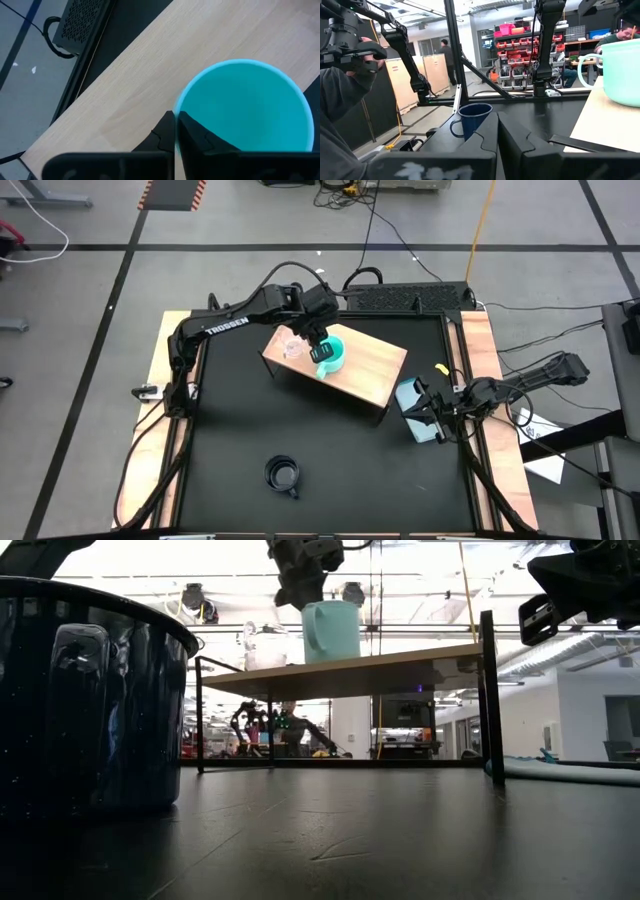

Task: Stack small to large cups/mugs on shelf
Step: Put the light blue mug on the shelf, then put the dark blue mug on the shelf

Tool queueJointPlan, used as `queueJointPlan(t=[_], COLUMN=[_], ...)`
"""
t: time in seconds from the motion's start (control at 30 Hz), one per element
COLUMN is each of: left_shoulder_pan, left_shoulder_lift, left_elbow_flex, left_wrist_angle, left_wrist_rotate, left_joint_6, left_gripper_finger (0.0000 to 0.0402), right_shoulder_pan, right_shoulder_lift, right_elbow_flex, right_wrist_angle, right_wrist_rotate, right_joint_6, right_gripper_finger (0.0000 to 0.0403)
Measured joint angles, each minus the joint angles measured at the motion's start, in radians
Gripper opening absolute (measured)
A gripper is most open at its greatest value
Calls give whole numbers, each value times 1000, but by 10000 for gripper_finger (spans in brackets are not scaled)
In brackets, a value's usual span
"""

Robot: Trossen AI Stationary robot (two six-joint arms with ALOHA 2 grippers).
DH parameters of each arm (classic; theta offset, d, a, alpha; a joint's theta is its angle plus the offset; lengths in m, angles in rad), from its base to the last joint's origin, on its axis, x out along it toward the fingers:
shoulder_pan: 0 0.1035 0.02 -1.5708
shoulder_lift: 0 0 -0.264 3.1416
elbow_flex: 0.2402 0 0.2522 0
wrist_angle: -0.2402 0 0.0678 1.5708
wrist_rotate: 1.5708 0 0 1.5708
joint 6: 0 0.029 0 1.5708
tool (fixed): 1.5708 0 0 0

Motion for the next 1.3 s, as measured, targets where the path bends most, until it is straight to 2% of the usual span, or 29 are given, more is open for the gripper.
queueJointPlan(t=[0.3, 0.7, 1.0, 1.1, 1.17, 1.3], left_shoulder_pan=[-6, -6, -56, -78, -94, -128], left_shoulder_lift=[0, -5, -144, -202, -241, -302], left_elbow_flex=[0, 0, 2, 2, 2, -24], left_wrist_angle=[33, 44, 62, 37, 14, -33], left_wrist_rotate=[4, -27, -55, -59, -95, -191], left_joint_6=[-10, 1, 52, 68, 69, 90], left_gripper_finger=[46, 53, 52, 32, 10, 3], right_shoulder_pan=[0, 0, 0, 0, 0, 0], right_shoulder_lift=[0, 10, 11, 11, 11, 11], right_elbow_flex=[0, 0, 0, 0, 0, 0], right_wrist_angle=[0, 0, 0, 0, 0, 0], right_wrist_rotate=[0, 0, 0, 0, 0, 0], right_joint_6=[8, 12, 26, 26, 26, 26], right_gripper_finger=[0, 0, 0, 0, 0, 0])
